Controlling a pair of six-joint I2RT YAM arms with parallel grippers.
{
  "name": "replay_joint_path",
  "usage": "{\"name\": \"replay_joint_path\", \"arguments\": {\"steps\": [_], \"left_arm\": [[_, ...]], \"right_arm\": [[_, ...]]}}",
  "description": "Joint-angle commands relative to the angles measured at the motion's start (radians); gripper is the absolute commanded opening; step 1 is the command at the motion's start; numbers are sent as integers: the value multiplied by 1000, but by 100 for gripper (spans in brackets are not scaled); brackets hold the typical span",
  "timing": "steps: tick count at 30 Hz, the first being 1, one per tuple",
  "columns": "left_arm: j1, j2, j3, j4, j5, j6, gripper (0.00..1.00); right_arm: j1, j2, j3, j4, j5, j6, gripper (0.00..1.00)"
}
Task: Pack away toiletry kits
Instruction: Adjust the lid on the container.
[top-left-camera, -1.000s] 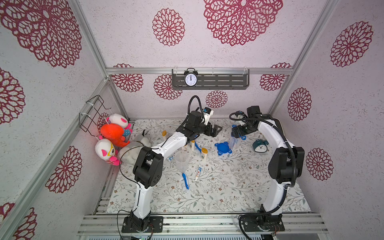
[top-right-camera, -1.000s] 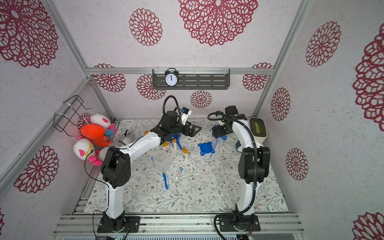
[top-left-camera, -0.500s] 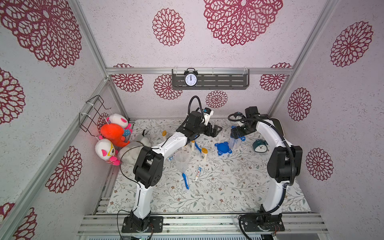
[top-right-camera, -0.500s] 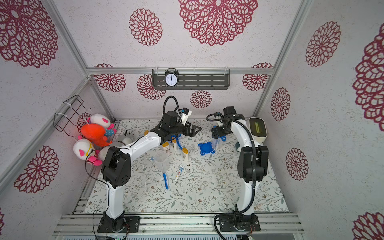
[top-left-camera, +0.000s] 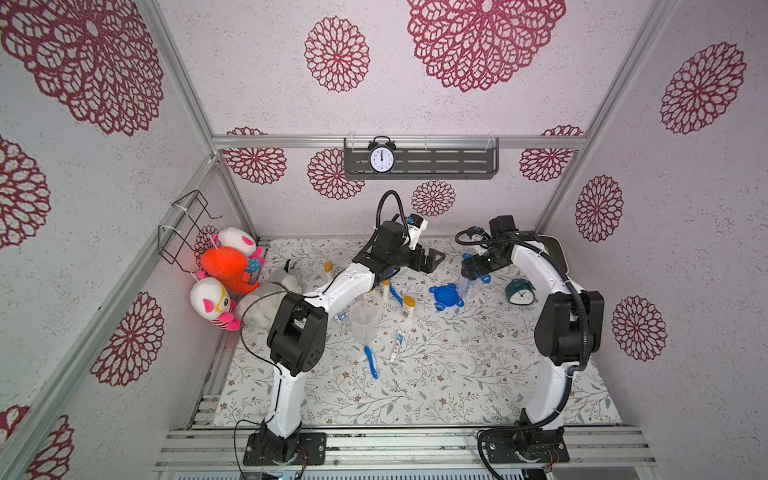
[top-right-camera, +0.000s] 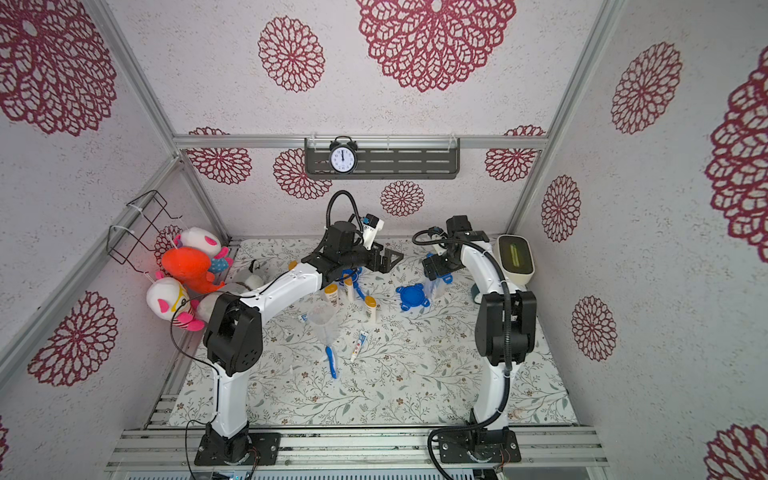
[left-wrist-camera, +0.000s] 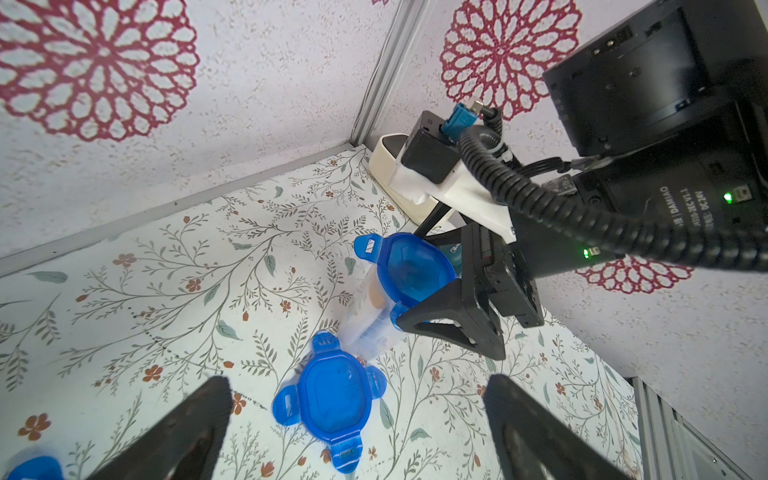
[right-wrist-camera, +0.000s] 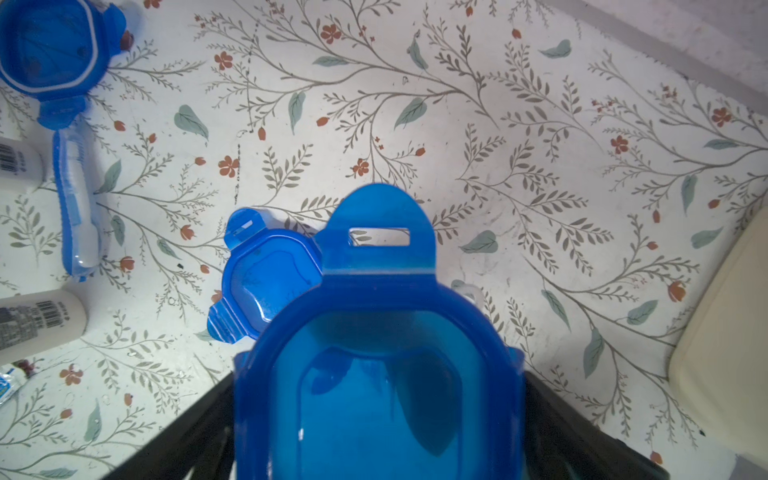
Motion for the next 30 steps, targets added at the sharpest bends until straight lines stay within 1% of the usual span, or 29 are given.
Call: {"name": "replay_joint_path", "arguments": {"steps": [1,4,5,8,9,11,12,13,15,17,25,30], "left_arm": [[5,14,13,-4,7,9,99],[7,14,10,-5,7,9,99],[7,12,7,-4,5,9,99],[9,5,-2,2,1,9,99],[10,3,-5,4,1,9,99],[10,3,-5,4,2,9,99],[10,3,-5,4,2,8,99],[10,3,-5,4,3,7,99],[10,2,-5,6,4,6,99],[10,0,-5,8,4,4,99],[8,-3,-2,12,3,0,99],[8,-5,-3,10,1,1,99]], "right_arm": [[-2,66,-36,-74,42,-4,99],[-3,82,-27,-86,38,-11,99],[-4,82,-29,-85,34,-11,96],[-7,75,-49,-79,26,-7,80],[-9,68,-57,-72,19,-4,76],[-9,55,-65,-61,0,-1,73],[-8,45,-67,-56,-14,-2,73],[-7,36,-67,-53,-23,-3,76],[-4,8,-73,-31,-34,-1,89],[-2,-15,-65,-12,-50,5,99],[-1,-102,-6,17,-121,24,99],[-4,-137,1,20,-106,30,99]]}}
